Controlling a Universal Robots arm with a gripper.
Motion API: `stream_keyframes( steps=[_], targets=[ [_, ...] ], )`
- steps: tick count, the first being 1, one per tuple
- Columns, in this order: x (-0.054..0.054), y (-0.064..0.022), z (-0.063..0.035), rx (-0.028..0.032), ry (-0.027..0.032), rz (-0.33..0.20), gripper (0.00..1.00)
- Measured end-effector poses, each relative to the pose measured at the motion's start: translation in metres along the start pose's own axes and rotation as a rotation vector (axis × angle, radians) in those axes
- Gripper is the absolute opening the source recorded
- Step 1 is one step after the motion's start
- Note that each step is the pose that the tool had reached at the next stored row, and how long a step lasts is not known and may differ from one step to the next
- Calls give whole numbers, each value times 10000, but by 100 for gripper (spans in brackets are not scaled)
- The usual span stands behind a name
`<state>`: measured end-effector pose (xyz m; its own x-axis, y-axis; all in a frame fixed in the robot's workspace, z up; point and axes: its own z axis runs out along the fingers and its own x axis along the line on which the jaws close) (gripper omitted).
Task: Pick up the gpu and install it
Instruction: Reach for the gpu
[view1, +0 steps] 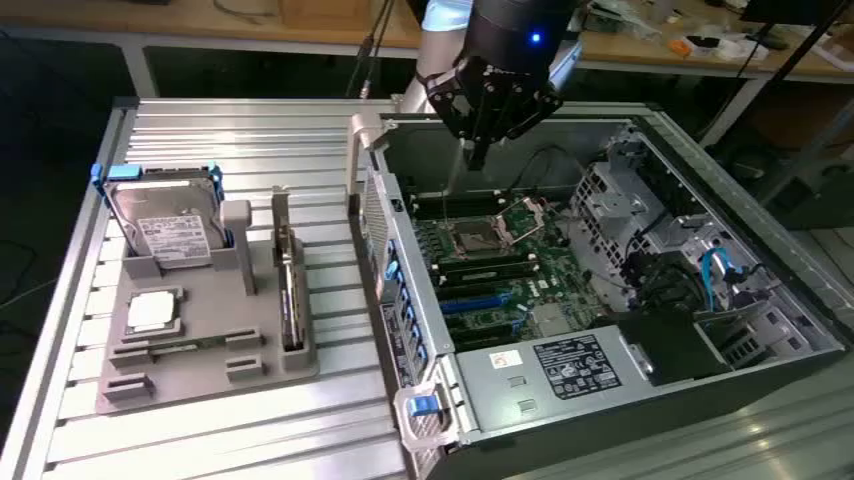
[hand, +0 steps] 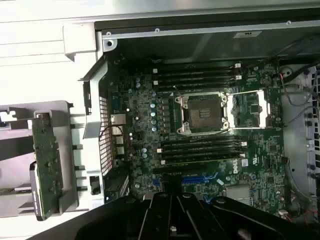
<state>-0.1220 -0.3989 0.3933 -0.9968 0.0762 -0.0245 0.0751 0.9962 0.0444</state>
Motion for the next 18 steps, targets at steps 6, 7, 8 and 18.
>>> stream_keyframes(
  steps=[6,7,8,18],
  targets=[
    [114,-8,-3,0,0,0,11],
    [133,-10,-4,0,0,1,11],
    [155,-12,-4,0,0,1,11],
    [385,-30,-11,-2,0,-1,11]
  ],
)
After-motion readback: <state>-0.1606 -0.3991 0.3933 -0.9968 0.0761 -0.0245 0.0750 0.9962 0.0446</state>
